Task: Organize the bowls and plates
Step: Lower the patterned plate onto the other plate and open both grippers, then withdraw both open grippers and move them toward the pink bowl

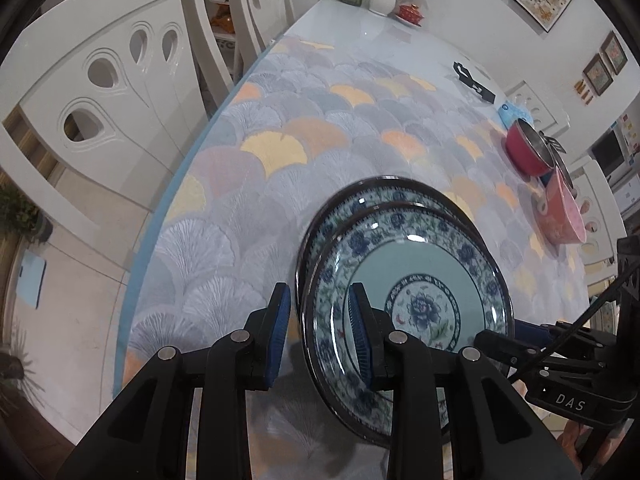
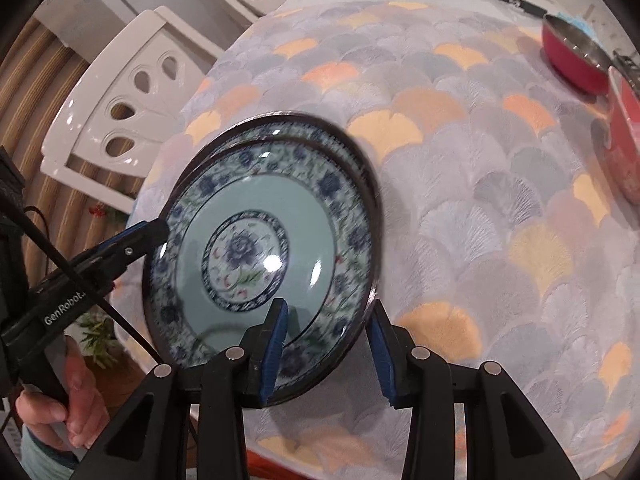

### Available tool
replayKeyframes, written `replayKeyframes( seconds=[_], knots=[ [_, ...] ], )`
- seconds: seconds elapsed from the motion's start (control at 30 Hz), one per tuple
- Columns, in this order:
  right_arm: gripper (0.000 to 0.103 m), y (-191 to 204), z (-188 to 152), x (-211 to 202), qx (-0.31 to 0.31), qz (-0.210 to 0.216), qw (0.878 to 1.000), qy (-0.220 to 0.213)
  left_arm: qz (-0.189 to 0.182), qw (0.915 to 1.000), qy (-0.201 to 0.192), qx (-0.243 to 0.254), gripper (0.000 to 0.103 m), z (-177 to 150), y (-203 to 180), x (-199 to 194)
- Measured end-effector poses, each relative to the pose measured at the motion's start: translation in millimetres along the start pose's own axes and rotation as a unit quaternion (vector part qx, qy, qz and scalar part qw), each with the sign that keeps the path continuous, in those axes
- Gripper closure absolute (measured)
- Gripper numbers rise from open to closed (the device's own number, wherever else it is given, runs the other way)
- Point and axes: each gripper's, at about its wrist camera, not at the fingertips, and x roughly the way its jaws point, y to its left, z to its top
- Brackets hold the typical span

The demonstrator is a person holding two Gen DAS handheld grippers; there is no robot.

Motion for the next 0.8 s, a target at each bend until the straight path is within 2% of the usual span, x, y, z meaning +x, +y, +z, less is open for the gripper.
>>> replayKeyframes(
  seconds=[0.13, 0.23, 0.37, 0.5, 0.57, 0.7, 0.8],
  knots=[
    [0.064, -6.2, 3.7, -2.1, 0.018, 0.000, 1.000, -0.010, 0.005, 1.0000, 0.002, 0.001, 0.076, 4.4, 0.5, -0.3],
    [0.064, -8.6, 1.3, -4.2, 0.019, 0.007, 1.000, 0.003, 0.006, 1.0000, 0.003, 0.007, 0.076, 5.6, 0.9, -3.1],
    [0.064, 0.1, -16.9, -20.3, -0.041, -0.001, 0.999, 0.016, 0.009, 0.9999, 0.001, 0.004, 0.076, 9.1, 5.4, -6.5],
    [0.061, 5.8, -30.1, -26.8, -0.078, -0.004, 0.996, 0.052, 0.006, 1.0000, -0.006, -0.005, 0.076, 16.3, 8.3, -7.7],
    [0.059, 4.8, -31.3, -27.6, -0.075, 0.010, 0.995, 0.070, 0.002, 1.0000, -0.008, -0.005, 0.076, 20.4, 7.0, -7.4],
    [0.056, 8.0, -24.8, -11.7, -0.080, -0.021, 0.990, 0.113, -0.002, 0.9999, -0.011, 0.003, 0.076, 24.6, 1.3, -7.5],
    [0.056, 8.1, -16.6, -4.8, -0.062, -0.006, 0.990, 0.127, -0.001, 0.9999, -0.012, 0.008, 0.076, 25.0, 0.3, -8.4]
  ],
)
